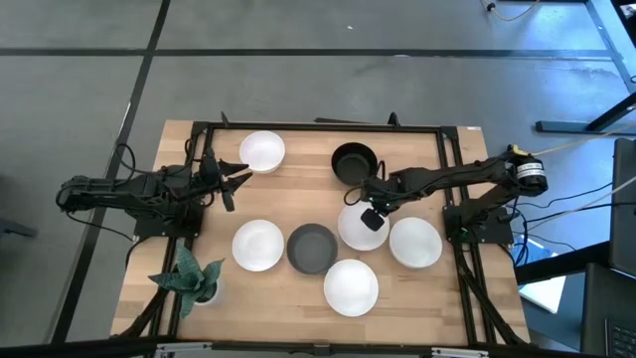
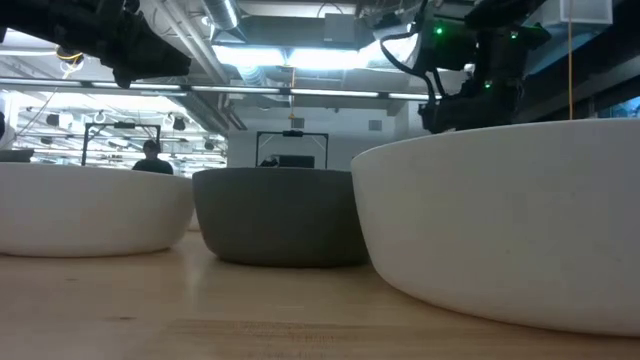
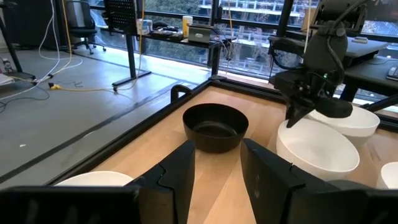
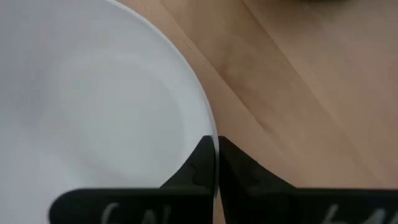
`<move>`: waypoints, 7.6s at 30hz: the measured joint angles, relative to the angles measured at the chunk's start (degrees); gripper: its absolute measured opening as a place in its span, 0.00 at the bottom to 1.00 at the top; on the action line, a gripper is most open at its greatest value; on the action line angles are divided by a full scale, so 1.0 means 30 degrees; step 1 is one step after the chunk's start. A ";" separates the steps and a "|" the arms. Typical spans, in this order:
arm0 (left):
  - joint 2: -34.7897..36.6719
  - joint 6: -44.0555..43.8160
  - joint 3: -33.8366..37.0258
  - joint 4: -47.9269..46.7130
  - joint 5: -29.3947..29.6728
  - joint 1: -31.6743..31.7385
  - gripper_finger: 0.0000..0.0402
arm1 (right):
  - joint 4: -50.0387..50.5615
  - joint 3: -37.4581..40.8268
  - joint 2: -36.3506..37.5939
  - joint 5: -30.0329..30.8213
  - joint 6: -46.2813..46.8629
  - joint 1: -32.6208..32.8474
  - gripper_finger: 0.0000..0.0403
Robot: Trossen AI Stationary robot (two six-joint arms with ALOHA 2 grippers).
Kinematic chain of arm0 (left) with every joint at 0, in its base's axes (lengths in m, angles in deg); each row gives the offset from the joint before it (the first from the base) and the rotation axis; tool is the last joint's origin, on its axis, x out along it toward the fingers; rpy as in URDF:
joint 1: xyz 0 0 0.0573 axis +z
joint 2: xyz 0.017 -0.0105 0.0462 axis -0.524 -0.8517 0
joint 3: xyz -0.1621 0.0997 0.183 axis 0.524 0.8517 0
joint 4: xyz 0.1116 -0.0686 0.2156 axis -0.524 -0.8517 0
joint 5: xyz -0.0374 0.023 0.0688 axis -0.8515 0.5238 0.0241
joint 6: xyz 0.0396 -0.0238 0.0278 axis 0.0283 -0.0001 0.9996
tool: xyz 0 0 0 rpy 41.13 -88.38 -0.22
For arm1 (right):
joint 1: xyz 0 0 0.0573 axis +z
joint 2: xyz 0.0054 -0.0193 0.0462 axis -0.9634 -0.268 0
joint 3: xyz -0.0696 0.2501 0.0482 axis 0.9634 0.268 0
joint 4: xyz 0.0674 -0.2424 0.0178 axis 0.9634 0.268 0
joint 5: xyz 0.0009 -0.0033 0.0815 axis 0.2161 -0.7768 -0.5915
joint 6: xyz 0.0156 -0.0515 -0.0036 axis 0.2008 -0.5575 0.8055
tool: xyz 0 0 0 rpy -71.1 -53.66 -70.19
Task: Nest bowls inside each other
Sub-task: Stack the white bowl on the white bowl
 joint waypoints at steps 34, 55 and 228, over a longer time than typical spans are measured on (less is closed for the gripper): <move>-0.0002 0.0018 0.0001 0.0000 -0.0007 -0.0007 0.31 | 1.0084 -0.0007 1.0604 -0.4276 0.4192 0.1155 0.01; -0.0007 0.0022 -0.0007 0.0007 0.0000 -0.0007 0.31 | 1.2517 0.1535 1.0705 -0.3577 0.7110 0.3679 0.01; -0.0007 0.0019 -0.0007 -0.0007 -0.0004 -0.0004 0.31 | -0.2428 -0.5435 -0.5462 -0.2418 -0.6302 0.7927 0.18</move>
